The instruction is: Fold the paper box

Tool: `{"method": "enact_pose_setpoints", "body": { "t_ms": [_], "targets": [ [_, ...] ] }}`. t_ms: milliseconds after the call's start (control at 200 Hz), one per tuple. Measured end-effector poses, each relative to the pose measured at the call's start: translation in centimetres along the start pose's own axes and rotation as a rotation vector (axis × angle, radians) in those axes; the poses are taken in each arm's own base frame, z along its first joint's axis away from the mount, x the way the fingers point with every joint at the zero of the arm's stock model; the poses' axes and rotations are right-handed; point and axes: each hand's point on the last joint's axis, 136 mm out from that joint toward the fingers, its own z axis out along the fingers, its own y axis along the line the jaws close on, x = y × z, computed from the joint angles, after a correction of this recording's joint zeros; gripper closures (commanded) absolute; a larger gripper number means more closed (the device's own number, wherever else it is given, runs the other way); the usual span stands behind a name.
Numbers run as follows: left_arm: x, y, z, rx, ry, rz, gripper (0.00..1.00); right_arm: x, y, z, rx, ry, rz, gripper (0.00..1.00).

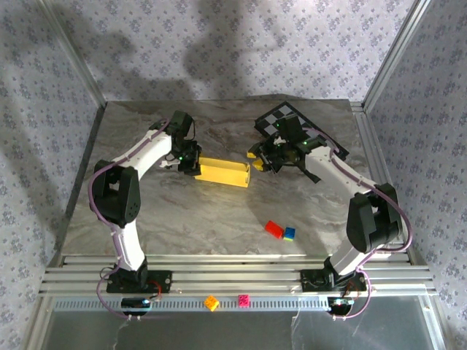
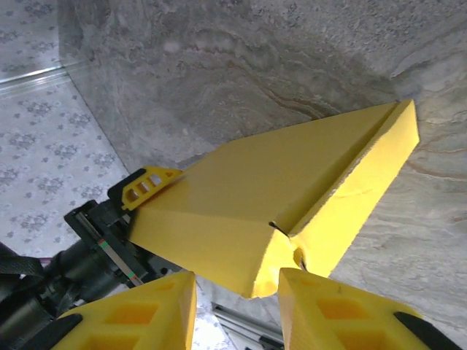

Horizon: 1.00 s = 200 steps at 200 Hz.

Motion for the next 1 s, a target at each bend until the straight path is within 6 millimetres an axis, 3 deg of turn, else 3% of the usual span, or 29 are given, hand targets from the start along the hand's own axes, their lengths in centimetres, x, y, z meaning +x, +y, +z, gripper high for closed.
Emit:
{"method": "enact_pose_setpoints", "body": {
  "t_ms": [340, 999],
  "targets": [
    [0.0, 0.0, 0.0, 0.000, 0.000, 0.000, 0.55, 0.2, -1.2, 1.4, 0.034, 0.024, 0.015, 0.61],
    [0.0, 0.0, 0.0, 0.002, 0.000, 0.000, 0.54, 0.2, -1.9, 2.8, 0.047, 0.048, 0.015, 0.62]
  ]
}}
